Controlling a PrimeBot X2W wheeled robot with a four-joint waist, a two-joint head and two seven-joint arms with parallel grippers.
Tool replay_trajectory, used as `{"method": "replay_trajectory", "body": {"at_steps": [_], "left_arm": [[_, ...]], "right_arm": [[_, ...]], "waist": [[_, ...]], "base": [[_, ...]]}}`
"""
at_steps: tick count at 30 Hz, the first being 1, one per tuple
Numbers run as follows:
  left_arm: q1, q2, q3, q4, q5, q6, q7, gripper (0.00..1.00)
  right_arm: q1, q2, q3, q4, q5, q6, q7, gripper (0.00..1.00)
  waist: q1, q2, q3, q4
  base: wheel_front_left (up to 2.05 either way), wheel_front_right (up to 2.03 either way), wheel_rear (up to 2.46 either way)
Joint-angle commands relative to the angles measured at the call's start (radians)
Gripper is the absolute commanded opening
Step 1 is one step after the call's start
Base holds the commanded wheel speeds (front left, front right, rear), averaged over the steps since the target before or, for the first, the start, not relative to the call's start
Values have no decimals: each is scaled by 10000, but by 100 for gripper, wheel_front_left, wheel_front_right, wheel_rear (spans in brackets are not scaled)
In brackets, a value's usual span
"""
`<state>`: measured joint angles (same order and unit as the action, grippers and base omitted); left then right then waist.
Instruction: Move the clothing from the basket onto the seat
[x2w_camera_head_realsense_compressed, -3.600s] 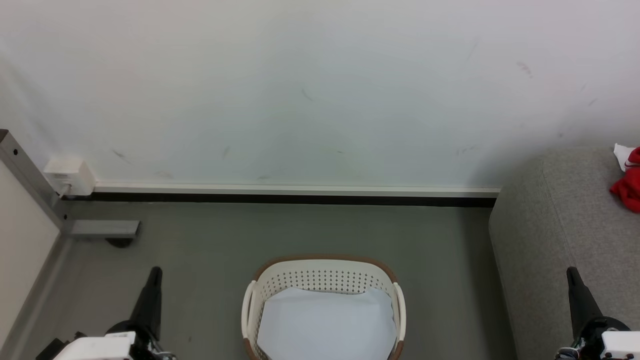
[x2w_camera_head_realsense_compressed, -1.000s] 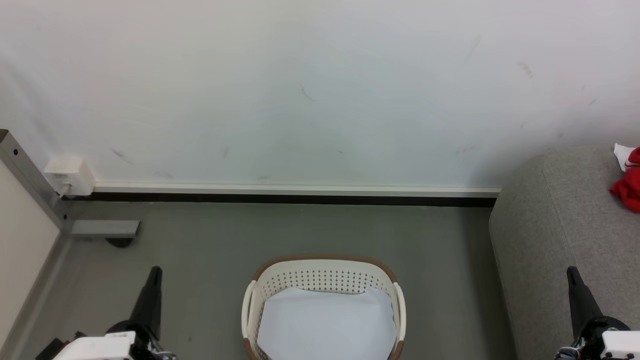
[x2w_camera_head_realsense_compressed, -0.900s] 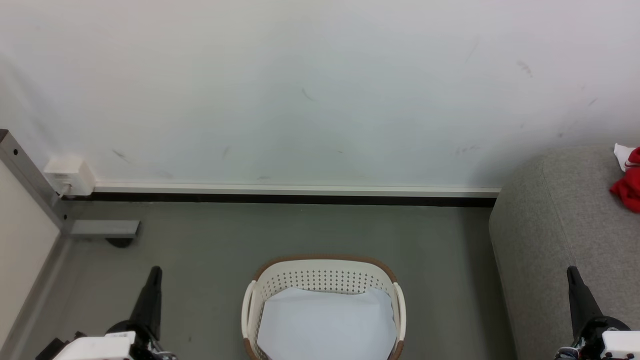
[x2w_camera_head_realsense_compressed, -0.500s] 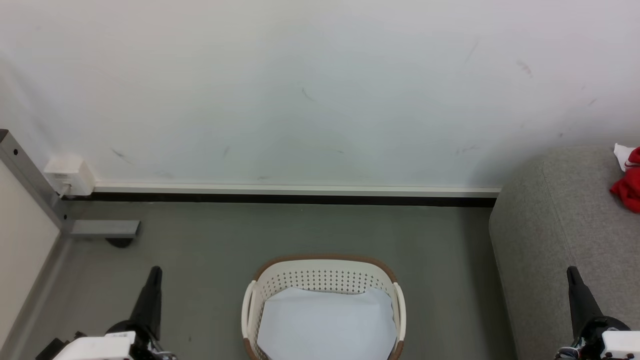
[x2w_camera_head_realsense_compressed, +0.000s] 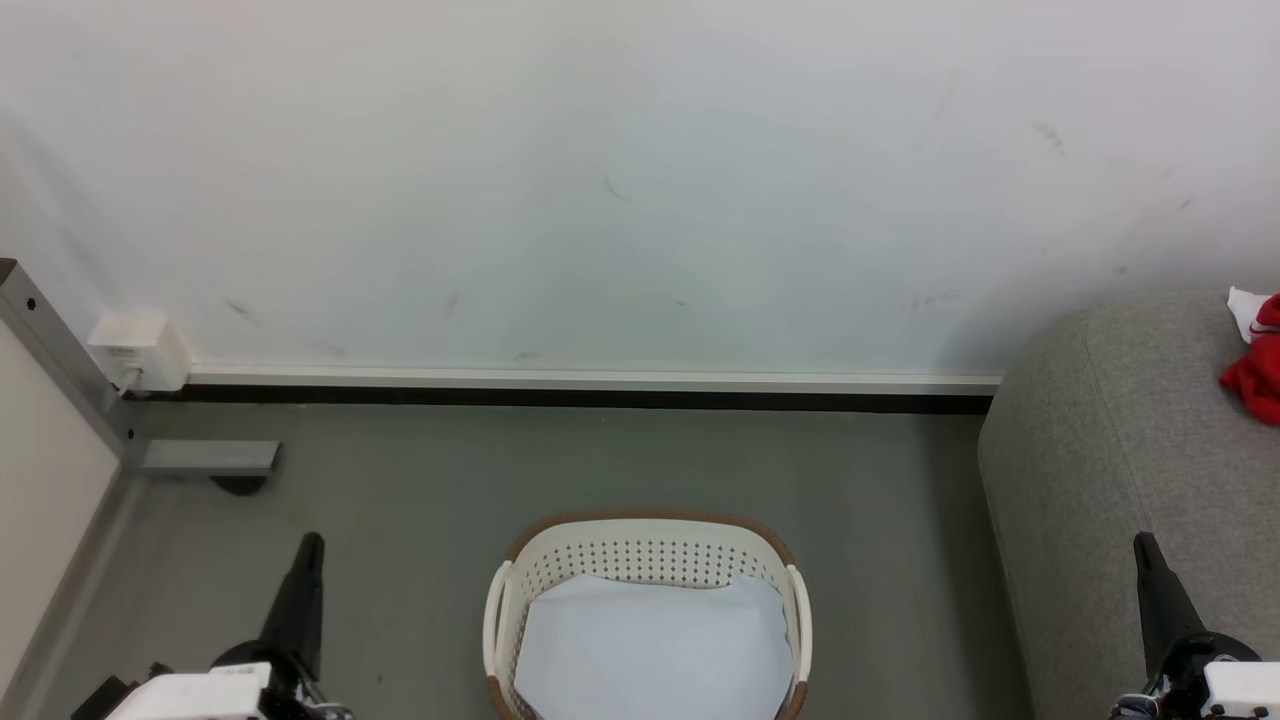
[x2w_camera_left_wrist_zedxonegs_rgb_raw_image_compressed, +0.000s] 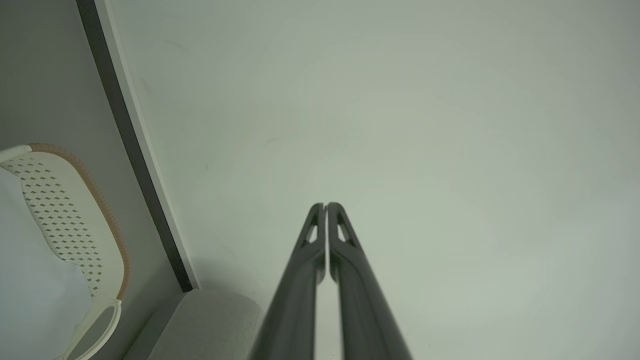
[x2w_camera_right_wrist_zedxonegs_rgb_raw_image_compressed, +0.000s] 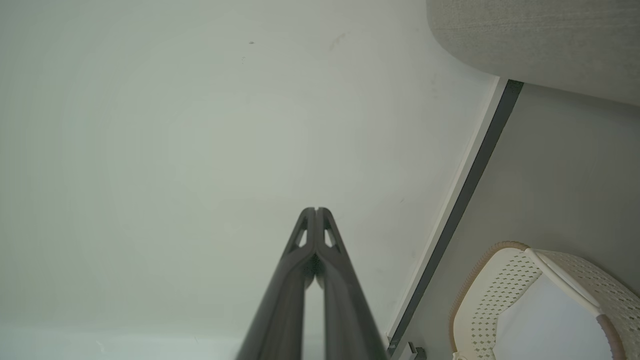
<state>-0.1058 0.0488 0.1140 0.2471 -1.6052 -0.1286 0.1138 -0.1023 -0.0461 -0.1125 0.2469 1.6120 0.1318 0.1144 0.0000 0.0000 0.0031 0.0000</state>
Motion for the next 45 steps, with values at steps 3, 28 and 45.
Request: {"method": "replay_trajectory", "body": {"at_steps": [3,28,45], "left_arm": [[-77,24,20,-32,-142,-51,40,0],[-77,24,19,-33,-143,-51,40,0],[-77,24,19,-33,-143,-51,39,0]], "right_arm": [[-136,-77,-40,-52,21,-21,27,0],[-135,-77,-39,-53,21,-21,27,0],[-136,-77,-39,-53,22,-21,26,0]], "waist": [[0,0,0,0],[0,0,0,0],[0,0,0,0]], "base": [[0,0,0],[0,0,0],[0,0,0]]}}
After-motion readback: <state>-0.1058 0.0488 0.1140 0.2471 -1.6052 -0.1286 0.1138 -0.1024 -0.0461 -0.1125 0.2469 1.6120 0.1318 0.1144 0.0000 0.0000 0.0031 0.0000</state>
